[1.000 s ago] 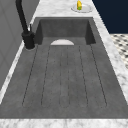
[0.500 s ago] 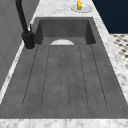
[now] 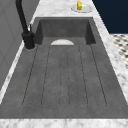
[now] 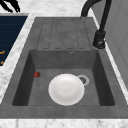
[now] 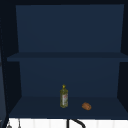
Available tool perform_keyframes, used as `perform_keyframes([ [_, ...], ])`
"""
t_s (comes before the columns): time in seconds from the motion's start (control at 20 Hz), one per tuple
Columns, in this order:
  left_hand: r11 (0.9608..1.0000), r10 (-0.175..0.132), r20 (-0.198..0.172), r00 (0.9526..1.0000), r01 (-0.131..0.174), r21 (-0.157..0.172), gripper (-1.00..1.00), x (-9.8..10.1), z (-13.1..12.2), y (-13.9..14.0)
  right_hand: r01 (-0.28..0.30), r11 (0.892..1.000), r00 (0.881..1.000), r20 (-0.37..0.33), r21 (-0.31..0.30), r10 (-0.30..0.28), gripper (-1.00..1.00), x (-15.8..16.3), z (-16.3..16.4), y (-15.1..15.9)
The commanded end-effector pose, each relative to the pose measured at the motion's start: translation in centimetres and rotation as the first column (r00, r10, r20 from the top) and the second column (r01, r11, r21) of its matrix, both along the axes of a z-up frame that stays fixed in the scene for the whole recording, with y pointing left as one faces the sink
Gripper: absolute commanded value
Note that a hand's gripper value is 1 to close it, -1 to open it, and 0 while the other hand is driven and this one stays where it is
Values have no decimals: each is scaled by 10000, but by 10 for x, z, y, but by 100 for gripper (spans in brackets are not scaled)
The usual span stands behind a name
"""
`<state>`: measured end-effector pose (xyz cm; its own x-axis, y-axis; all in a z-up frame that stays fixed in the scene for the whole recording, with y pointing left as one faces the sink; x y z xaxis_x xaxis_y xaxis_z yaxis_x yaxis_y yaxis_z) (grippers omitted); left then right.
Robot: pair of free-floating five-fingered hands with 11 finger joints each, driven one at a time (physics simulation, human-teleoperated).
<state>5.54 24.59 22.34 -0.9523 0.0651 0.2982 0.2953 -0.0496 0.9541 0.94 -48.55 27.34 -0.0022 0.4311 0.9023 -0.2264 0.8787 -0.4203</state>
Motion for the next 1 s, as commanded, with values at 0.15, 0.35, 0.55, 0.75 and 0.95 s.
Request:
perform_keyframes([
  [0.15, 10000, 0, 0, 10000, 0, 0, 0, 0, 0, 0, 404, 9938, 9972, 673, -1040, -335, -100, 31, 2, 32],
  [0.35, 10000, 0, 0, 10000, 0, 0, 0, 0, 0, 0, 351, 9873, 9933, 1142, -1550, -174, -100, 46, 1, 44],
  [0.55, 10000, 0, 0, 10000, 0, 0, 0, 0, 0, 0, 342, 9796, 9886, 1507, -1978, -40, -100, 61, 0, 59],
  [0.75, 10000, 0, 0, 10000, 0, 0, 0, 0, 0, 0, 353, 9693, 9839, 1786, -2435, 91, -100, 75, -1, 73],
  [0.95, 10000, 0, 0, 10000, 0, 0, 0, 0, 0, 0, 380, 9557, 9828, 1836, -2920, 170, -100, 83, -1, 89],
])
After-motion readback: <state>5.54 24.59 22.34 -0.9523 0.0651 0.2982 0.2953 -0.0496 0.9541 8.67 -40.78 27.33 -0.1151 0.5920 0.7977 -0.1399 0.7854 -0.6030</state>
